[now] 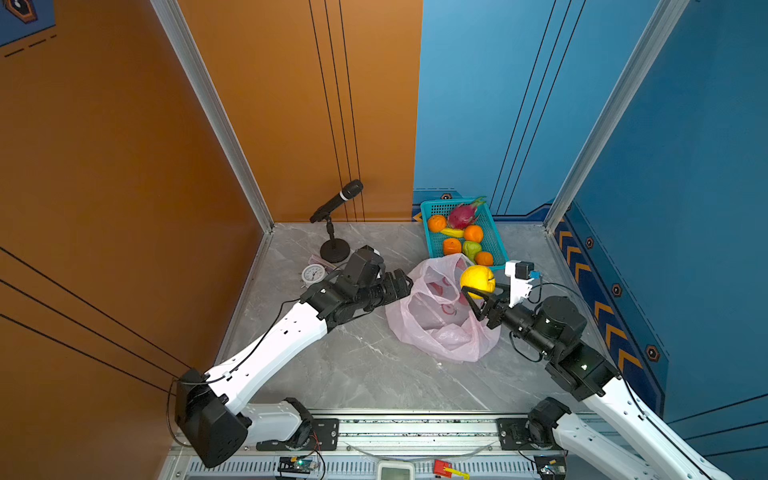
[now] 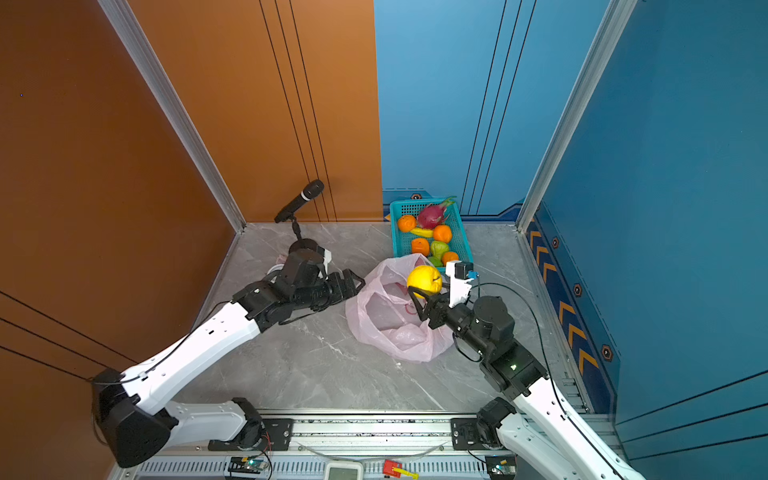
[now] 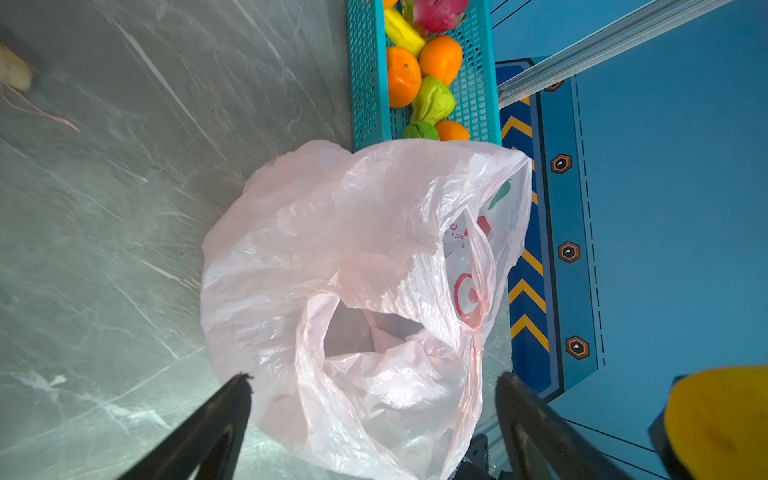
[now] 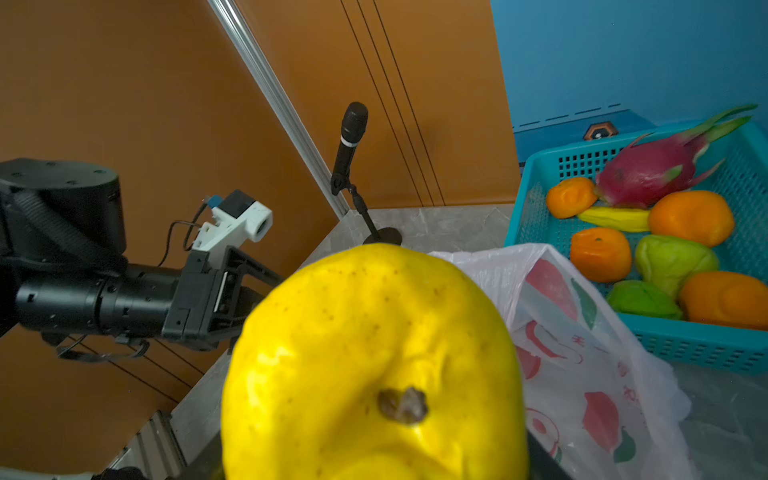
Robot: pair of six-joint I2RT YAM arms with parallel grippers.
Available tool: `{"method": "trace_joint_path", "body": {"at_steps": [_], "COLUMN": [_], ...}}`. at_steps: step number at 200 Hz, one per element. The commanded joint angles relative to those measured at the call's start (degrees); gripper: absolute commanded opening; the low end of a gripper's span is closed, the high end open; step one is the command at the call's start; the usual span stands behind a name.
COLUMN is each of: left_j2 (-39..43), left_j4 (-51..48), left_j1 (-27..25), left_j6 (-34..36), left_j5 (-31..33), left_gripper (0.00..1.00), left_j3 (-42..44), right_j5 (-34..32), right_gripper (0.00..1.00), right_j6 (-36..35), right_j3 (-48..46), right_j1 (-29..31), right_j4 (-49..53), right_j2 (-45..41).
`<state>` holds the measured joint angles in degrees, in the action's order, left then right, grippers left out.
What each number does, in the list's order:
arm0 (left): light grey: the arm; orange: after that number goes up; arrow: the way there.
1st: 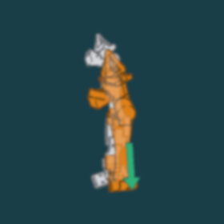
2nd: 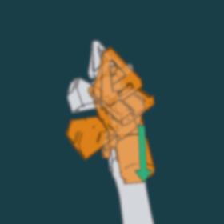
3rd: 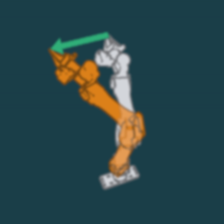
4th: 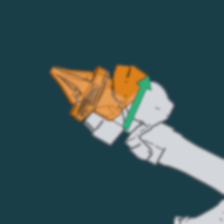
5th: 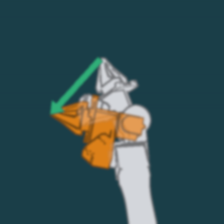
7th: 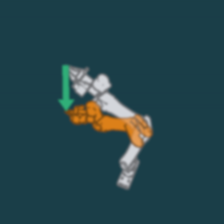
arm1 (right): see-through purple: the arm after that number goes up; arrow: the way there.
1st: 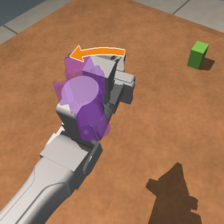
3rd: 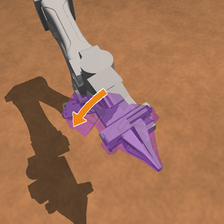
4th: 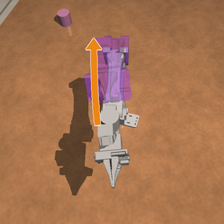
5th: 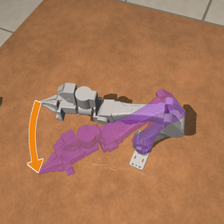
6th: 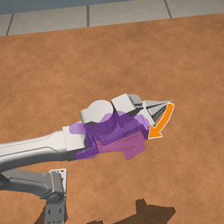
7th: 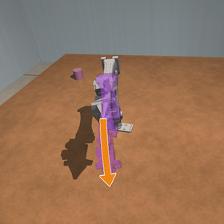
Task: Untie the knot of the plastic bag and take out the fruit
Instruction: 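Lift the yellow fruit out with the right gripper while the left releases the bag, then carry the yellow fruit over the teal basket and open the right gripper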
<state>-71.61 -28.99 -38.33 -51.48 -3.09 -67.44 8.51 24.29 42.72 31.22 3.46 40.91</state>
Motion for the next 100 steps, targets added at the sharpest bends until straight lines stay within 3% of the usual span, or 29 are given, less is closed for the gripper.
{"method": "trace_joint_path", "body": {"at_steps": [1,54,100], "left_j2": [3.10,6.18,3.99], "left_j4": [-1.85,-0.65,0.94], "left_j1": [-0.08,-0.32,-0.43], "left_j6": [8.40,23.32,33.45], "left_j5": [4.60,4.52,0.72], "left_gripper": [0.94,1.00,0.98], "left_j3": [1.54,1.14,-0.59], "right_j5": [-1.72,3.01,6.93], "right_gripper": [0.54,0.53,0.53], "right_j6": [-2.83,-1.67,1.21], "right_j3": [6.51,25.90,40.15], "right_j1": [-2.25,-7.84,-11.24], "right_j4": [3.08,12.56,16.52], "right_j2": [4.84,25.05,42.60]}}
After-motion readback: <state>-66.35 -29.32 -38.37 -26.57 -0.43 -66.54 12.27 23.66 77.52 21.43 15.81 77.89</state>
